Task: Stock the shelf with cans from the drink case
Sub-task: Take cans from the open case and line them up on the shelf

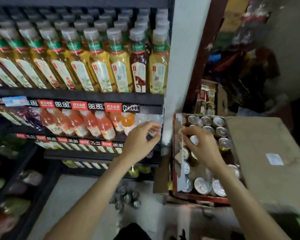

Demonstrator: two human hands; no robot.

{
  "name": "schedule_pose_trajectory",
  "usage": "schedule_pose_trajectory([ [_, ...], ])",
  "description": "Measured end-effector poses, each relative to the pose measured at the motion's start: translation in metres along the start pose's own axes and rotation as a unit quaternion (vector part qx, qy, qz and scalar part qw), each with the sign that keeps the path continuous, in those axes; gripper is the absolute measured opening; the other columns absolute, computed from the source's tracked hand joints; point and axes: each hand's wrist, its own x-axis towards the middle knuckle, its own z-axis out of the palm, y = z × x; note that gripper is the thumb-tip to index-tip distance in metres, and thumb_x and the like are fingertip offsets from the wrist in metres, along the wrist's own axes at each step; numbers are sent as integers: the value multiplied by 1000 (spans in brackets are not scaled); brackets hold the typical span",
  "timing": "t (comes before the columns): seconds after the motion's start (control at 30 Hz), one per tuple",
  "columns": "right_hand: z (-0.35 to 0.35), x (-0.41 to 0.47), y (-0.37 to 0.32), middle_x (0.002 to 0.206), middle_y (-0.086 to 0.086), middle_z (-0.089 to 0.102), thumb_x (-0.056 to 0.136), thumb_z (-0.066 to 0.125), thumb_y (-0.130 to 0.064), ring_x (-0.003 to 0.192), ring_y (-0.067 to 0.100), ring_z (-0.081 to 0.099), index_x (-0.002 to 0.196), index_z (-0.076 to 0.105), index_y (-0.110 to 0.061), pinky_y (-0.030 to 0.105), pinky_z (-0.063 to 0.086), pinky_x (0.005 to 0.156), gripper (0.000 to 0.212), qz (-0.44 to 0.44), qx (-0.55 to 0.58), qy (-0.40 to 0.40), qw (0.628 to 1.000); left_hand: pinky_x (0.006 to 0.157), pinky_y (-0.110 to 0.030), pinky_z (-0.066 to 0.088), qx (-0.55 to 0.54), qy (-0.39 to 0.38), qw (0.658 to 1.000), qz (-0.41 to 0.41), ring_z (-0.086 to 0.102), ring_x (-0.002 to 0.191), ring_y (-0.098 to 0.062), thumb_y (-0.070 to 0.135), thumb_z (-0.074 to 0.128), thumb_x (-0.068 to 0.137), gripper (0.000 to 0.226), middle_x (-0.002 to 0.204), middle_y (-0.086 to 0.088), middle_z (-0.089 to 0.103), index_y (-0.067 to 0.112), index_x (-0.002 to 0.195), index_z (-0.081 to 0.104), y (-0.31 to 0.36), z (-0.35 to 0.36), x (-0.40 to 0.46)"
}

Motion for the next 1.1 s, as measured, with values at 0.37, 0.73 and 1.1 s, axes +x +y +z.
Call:
schedule_pose_trajectory([
  [0.37,28,-39,156,127,15,56,79,64,-9,116,36,51,126,55,-11,39,43,93,48,155,-99,-183,966,94,-34,37,159,-211,964,-35,47,117,-19,33,63,85,43,125,0,54,20,125,53,-19,165,-4],
  [0.73,76,-19,180,137,14,44,74,70,-53,128,31,36,132,33,-6,39,29,105,83,143,-329,-233,904,99,-41,28,448,-274,851,11,34,120,-25,68,48,80,76,136,-4,39,14,134,43,-33,216,-15],
  [1.1,68,-36,181,124,4,60,65,79,-44,119,28,40,127,46,-16,38,32,90,77,181,-206,-138,952,102,-41,26,513,-320,794,54,32,127,-28,64,53,80,71,136,-6,43,14,130,48,-28,217,5],
])
